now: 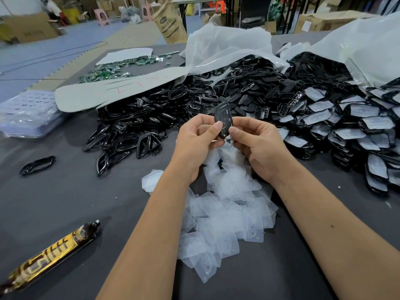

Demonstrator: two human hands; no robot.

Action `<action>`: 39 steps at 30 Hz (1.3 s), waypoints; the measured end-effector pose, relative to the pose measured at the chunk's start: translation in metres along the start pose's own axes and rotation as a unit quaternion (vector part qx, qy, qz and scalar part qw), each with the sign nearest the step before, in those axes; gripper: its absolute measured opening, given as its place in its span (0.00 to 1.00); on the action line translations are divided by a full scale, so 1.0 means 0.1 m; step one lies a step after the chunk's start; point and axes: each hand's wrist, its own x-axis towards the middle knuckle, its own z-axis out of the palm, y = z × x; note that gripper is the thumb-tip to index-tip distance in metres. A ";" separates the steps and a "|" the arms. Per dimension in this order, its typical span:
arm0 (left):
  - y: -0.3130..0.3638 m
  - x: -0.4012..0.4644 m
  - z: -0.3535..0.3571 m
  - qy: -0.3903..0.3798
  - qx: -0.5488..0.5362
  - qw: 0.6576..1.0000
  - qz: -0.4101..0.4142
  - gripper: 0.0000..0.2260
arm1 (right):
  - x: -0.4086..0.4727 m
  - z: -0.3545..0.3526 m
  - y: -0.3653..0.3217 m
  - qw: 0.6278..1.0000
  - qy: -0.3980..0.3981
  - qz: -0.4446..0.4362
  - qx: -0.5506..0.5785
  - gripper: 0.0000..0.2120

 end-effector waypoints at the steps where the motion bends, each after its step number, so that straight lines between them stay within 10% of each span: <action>1: 0.00 0.00 -0.01 -0.005 0.000 1.000 0.000 0.03 | 0.00 0.00 0.00 1.000 -0.003 0.001 0.004 0.12; 39: 0.10 -0.09 -0.05 -0.058 -0.033 0.998 -0.023 0.05 | -0.05 -0.03 -0.08 0.997 -0.035 0.016 0.073 0.13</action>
